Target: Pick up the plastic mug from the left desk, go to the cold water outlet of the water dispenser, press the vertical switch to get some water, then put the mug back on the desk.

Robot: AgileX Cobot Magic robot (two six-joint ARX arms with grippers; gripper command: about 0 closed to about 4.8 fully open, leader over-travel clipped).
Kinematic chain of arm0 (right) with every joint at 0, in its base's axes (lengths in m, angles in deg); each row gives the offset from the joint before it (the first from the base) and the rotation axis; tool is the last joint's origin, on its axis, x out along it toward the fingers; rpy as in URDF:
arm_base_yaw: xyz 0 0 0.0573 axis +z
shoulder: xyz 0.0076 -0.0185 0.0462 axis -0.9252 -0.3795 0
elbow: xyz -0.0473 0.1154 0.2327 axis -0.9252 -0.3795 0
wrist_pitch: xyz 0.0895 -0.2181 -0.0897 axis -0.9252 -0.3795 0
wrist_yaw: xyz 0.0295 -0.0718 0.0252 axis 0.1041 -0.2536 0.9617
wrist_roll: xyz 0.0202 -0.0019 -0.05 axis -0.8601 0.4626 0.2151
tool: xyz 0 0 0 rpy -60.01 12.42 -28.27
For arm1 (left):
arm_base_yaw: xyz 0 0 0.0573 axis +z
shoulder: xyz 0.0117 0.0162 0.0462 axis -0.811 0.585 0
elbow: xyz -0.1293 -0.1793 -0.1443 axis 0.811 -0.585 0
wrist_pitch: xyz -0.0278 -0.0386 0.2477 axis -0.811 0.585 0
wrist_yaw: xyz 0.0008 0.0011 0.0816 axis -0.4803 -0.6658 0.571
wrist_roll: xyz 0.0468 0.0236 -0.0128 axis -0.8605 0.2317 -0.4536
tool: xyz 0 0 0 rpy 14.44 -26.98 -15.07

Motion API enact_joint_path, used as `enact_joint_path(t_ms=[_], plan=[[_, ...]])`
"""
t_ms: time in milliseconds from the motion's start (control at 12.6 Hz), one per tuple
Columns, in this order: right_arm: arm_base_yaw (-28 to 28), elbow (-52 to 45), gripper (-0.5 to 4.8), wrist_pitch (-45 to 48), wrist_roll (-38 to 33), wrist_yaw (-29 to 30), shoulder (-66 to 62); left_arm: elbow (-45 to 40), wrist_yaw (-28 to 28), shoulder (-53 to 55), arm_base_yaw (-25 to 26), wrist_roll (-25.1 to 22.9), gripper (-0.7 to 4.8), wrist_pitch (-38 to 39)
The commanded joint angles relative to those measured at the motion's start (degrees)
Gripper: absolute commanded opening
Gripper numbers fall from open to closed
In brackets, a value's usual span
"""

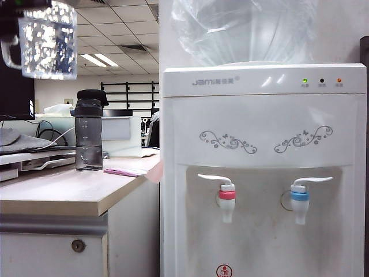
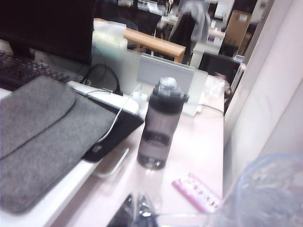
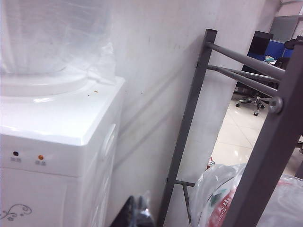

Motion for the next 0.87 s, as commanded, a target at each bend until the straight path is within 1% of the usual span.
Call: enact_joint_path(t_ms=[79, 237, 395, 553, 712, 870], plan=[[0.0, 0.13, -0.01, 0.61, -0.28, 0.0, 0.02, -4.55, -0.24, -0.33, 0.02, 2.47, -0.05, -5.7], [0.0, 0.13, -0.01, 0.61, -0.28, 0.0, 0.02, -6.47, -0.26, -0.13, 0.02, 2.47, -0.05, -7.69], [0.0, 0.13, -0.01, 0.63, -0.28, 0.0, 0.02, -8.41, -0.22, 0.11, 0.02, 3.89, -0.05, -7.76], [0.0, 0.13, -0.01, 0.61, -0.28, 0.0, 0.02, -9.94, -0.15, 2.21, 0.02, 4.2, -0.05, -10.56], [0.0, 0.13, -0.01, 0.61, -0.28, 0.0, 0.02, -10.1, 0.02, 6.08, 0.02, 4.98, -0.05, -13.88], [-0.02, 0.13, -0.01, 0.61, -0.31, 0.0, 0.02, -10.1, 0.22, 13.6, 0.02, 5.11, -0.05, -20.11]])
